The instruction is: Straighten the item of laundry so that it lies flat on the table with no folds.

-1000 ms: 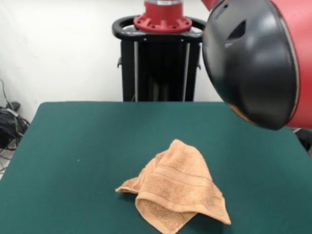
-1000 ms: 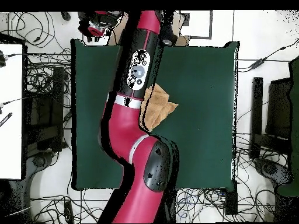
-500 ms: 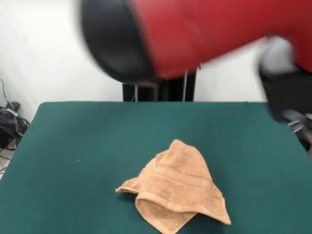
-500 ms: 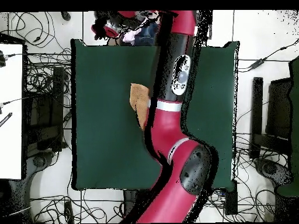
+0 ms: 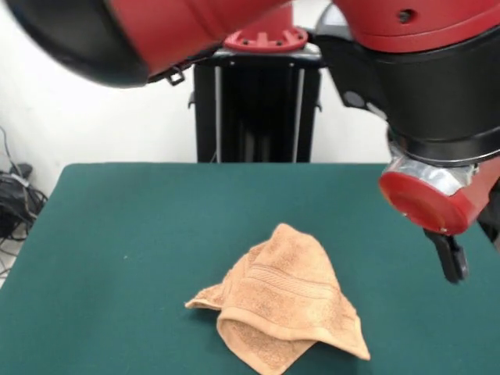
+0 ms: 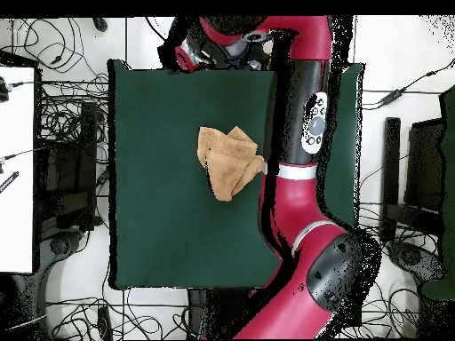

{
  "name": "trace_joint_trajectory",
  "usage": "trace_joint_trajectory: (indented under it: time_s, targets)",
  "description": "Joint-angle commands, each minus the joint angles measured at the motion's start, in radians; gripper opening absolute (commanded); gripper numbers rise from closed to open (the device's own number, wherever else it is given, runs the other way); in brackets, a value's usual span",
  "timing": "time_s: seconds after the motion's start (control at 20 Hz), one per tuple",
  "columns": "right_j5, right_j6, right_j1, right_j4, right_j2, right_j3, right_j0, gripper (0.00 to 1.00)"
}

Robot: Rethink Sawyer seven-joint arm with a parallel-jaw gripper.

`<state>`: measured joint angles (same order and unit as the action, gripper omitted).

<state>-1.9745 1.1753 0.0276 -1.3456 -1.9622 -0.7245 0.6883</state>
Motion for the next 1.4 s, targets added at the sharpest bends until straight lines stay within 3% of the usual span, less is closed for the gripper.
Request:
trace_joint_trajectory:
  time_s: [0.05,0.35,0.8,1.05,1.25,1.4]
  targets:
    - [0.116,0.224,0.027,0.043,0.299,-0.122,-0.027,1.00]
    - [0.212,0.270,0.081,0.055,0.387,-0.200,-0.010,1.00]
    - [0.324,0.252,0.113,0.120,0.495,-0.237,0.005,1.00]
    - [0.374,0.298,0.141,0.160,0.554,-0.272,0.013,1.00]
    - [0.377,0.458,0.179,0.215,0.616,-0.316,0.017,1.00]
    - [0.368,0.689,0.218,0.276,0.669,-0.367,0.020,1.00]
